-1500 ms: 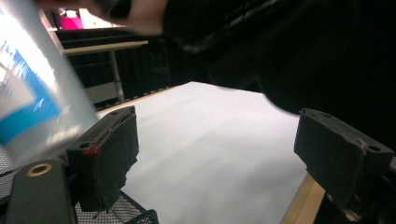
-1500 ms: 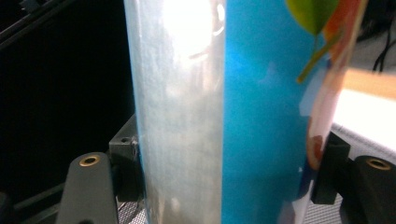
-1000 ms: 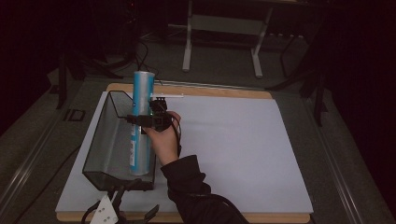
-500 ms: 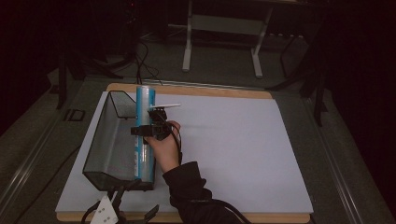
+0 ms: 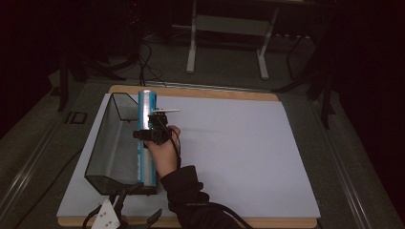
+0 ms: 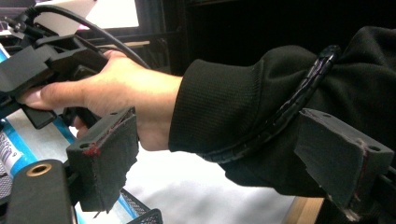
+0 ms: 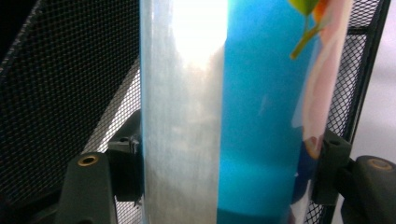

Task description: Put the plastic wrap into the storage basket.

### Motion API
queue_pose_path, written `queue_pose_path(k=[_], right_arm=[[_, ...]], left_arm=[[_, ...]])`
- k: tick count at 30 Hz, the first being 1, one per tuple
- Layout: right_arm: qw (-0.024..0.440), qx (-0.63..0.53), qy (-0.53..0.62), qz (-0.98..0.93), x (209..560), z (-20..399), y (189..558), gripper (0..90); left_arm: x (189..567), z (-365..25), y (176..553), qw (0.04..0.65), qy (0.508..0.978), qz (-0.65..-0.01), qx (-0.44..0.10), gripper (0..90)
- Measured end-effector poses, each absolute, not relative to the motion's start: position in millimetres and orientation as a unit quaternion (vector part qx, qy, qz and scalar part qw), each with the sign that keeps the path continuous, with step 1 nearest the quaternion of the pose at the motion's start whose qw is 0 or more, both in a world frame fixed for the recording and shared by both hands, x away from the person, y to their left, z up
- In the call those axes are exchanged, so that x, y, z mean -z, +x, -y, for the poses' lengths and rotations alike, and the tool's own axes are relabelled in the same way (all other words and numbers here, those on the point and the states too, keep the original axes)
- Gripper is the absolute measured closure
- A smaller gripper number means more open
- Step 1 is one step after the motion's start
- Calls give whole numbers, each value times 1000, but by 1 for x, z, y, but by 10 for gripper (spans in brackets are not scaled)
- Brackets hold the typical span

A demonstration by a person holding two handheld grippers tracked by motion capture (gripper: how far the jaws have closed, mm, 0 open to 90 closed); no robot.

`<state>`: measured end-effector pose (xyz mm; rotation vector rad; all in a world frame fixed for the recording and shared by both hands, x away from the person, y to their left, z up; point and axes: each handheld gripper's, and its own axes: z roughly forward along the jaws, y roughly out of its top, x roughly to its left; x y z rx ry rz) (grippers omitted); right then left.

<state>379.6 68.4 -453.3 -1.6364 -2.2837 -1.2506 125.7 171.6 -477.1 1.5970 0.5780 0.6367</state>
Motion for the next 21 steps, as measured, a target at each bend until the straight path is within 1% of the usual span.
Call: queue_pose_path(k=[5,10,16,19,21], right_arm=[[24,402,-539,740,458,-70,381,302],[-9,388,-543,745,466,-75,381,287],[-31,372,-539,755,477,-83,380,267],[-51,371,-527,763,479,-84,379,255],[-48,370,-523,766,479,-84,380,250]], left_arm=[[477,-172,125,616,694,-250,-277,141],[477,-172,125,613,695,-252,-278,141],[477,-172,124,613,696,-252,-276,141],[477,-173,124,614,695,-252,-276,141],[478,-172,125,613,696,-253,-273,141]])
